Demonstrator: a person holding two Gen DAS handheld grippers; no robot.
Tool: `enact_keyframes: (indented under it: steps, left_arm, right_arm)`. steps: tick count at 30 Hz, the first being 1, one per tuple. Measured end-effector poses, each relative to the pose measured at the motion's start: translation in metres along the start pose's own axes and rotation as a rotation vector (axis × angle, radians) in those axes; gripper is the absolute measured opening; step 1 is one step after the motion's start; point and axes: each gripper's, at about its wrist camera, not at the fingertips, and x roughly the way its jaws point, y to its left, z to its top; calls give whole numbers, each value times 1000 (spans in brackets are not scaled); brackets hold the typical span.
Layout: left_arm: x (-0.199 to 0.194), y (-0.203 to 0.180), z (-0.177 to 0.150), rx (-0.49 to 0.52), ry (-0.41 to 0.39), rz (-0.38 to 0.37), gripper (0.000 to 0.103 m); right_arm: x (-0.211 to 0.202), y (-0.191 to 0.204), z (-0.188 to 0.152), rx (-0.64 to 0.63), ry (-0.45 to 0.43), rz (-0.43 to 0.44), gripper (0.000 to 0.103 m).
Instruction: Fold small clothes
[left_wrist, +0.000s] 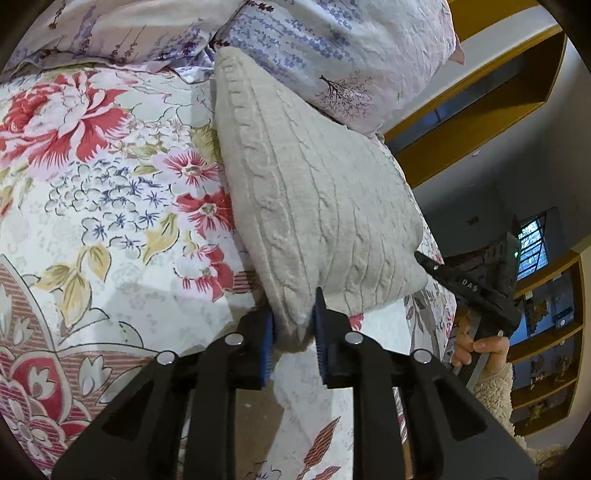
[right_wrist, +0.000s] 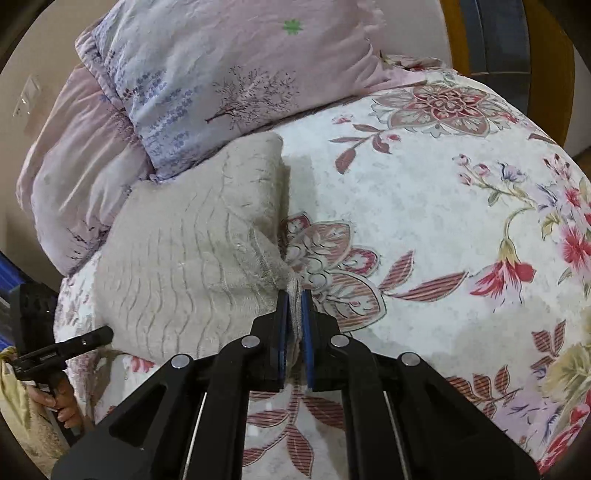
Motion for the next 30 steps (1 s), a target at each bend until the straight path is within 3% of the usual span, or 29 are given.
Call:
enact_keyframes:
  steps: [2, 4, 5, 7, 10, 14, 16, 17, 19, 21, 25, 28, 30]
  left_arm:
    - [-4, -2, 4, 9, 7, 1, 35]
    - [-13, -4, 11, 15, -22, -7, 58]
    - [-17, -4, 17, 7, -45, -8, 69]
    - [-24, -2, 27, -15, -72, -22, 73]
    - [-24, 9, 53, -100, -110, -33, 77]
    - [-8, 18, 80, -164, -119, 10, 77]
    - [2, 21, 89, -175, -116, 28, 77]
    - [9, 23, 93, -182, -111, 45, 77]
    - [14, 25, 98, -188, -105, 55, 77]
    - [20, 25, 100, -189, -98, 50, 77]
    - [25, 17, 103, -149, -114, 69, 77]
    - [29, 15, 105, -127, -119, 81, 77]
    - [32, 16, 105, -119, -115, 92, 77]
  right_arm:
    - [-8, 0, 7, 20, 8, 36, 17]
    - [-14, 0, 14, 42, -7, 53, 52]
    - [-19, 0, 22, 59, -34, 75, 59]
    - [-19, 1, 32, 89, -50, 115, 65]
    - [-3, 0, 56, 173, -47, 190, 65]
    - [38, 2, 79, 244, 19, 193, 63]
    - [57, 4, 87, 250, 53, 183, 55]
    - [66, 8, 91, 235, 64, 168, 49]
    - [75, 15, 94, 190, 78, 155, 12]
    - [73, 29, 101, 97, 26, 130, 9]
    - [38, 49, 114, -33, -184, 127, 9]
    - [55, 49, 119, -54, -144, 10, 9]
    - [79, 41, 117, -38, -64, -84, 9]
